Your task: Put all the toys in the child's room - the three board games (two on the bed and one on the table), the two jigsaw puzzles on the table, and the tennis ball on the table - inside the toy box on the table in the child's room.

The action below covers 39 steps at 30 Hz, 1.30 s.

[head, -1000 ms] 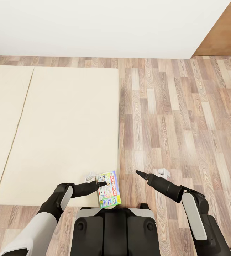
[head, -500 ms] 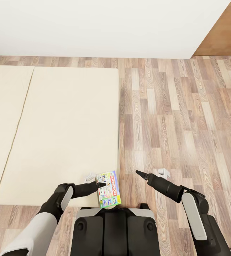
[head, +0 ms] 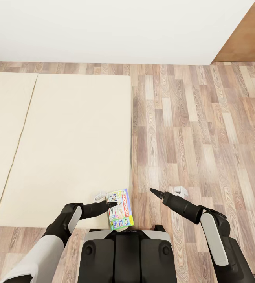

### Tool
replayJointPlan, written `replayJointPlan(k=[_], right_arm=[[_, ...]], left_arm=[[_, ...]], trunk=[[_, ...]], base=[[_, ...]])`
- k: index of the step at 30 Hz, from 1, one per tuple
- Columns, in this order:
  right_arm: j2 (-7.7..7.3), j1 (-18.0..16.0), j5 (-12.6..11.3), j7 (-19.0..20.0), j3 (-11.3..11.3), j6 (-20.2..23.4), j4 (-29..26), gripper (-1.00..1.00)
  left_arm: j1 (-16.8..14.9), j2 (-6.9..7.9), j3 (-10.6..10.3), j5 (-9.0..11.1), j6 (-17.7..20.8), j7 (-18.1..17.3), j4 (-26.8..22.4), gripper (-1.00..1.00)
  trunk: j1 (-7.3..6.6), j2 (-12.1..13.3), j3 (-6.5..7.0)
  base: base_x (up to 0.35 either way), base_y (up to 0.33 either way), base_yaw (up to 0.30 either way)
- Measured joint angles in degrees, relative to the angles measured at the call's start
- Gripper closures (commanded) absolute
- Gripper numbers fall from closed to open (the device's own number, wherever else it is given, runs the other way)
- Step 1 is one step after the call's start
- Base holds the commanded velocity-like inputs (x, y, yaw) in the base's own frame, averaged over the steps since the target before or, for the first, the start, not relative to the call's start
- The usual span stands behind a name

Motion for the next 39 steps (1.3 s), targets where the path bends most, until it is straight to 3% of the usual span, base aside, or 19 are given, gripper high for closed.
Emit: replayJointPlan(k=[14, 29, 39], right_arm=[[0.0, 0.0, 0.0, 0.0, 0.0, 0.0, 0.0, -1.0], [0.0, 0.0, 0.0, 0.0, 0.0, 0.0, 0.0, -1.0], [0.0, 0.0, 0.0, 0.0, 0.0, 0.0, 0.0, -1.0]], left_arm=[[-0.02, -0.01, -0.1, -0.06, -3.82, 0.0, 2.8, -1.0], [0.0, -0.14, -0.1, -0.08, -4.34, -0.22, 3.1, -1.0], [0.0, -0.98, -0.15, -0.14, -4.64, -0.73, 3.17, -1.0]], trunk=[[0.0, 0.0, 0.0], [0.0, 0.0, 0.0], [0.0, 0.0, 0.0]], base=[[0.0, 0.0, 0.0], [0.0, 0.0, 0.0], [0.0, 0.0, 0.0]])
